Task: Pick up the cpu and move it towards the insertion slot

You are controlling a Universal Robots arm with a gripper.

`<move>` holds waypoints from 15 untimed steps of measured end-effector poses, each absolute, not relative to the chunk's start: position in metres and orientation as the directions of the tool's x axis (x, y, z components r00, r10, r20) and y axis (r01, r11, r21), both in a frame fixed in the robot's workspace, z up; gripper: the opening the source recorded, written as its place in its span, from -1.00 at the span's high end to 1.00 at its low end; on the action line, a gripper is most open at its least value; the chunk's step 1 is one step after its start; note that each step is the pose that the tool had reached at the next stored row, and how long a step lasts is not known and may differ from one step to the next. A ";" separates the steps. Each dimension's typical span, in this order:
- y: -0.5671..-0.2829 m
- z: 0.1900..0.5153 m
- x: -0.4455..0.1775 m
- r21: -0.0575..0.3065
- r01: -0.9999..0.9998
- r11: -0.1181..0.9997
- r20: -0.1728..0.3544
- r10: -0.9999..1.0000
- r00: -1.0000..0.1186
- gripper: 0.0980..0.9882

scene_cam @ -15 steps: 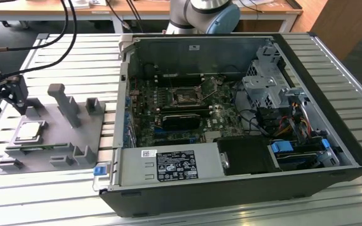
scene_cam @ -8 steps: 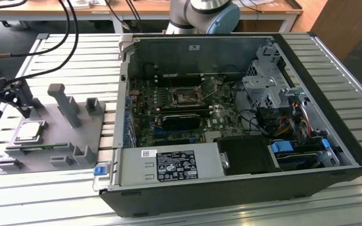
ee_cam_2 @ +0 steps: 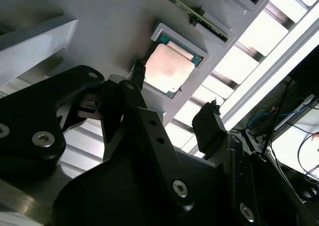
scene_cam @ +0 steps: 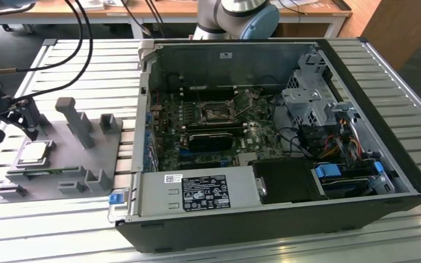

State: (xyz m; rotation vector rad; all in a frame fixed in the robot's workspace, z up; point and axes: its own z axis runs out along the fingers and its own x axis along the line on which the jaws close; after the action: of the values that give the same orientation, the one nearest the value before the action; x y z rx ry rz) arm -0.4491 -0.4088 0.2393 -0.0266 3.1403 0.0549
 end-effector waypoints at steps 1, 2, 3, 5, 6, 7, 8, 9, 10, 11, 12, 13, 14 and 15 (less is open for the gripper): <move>-0.409 0.237 -0.449 0.035 -0.017 0.999 -0.001 -0.017 -1.000 -0.26; -0.409 0.236 -0.449 0.035 -0.017 0.999 -0.001 -0.017 -1.000 -0.26; -0.409 0.234 -0.449 0.035 -0.017 0.999 -0.001 -0.017 -1.000 -0.26; -0.409 0.231 -0.449 0.035 -0.017 0.999 -0.001 -0.017 -1.000 -0.26; -0.409 0.229 -0.449 0.035 -0.017 0.999 -0.001 -0.017 -1.000 -0.26; -0.409 0.228 -0.449 0.035 -0.017 0.999 -0.001 -0.017 -1.000 -0.26; -0.409 0.227 -0.449 0.035 -0.017 0.999 -0.001 -0.017 -1.000 -0.26; -0.409 0.226 -0.449 0.035 -0.017 0.999 -0.001 -0.017 -1.000 -0.26; -0.409 0.225 -0.449 0.035 -0.017 0.999 -0.001 -0.017 -1.000 -0.26; -0.409 0.224 -0.449 0.035 -0.017 0.999 -0.001 -0.017 -1.000 -0.26; -0.409 0.223 -0.449 0.035 -0.017 0.999 -0.001 -0.017 -1.000 -0.26; -0.409 0.222 -0.449 0.035 -0.017 0.999 -0.001 -0.017 -1.000 -0.26; -0.409 0.221 -0.449 0.035 -0.017 0.999 -0.001 -0.017 -1.000 -0.26; -0.409 0.220 -0.449 0.035 -0.017 0.999 -0.001 -0.017 -1.000 -0.26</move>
State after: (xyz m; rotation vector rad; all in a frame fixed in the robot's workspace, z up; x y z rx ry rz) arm -0.4491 -0.4092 0.2203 -0.0266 3.1403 0.0549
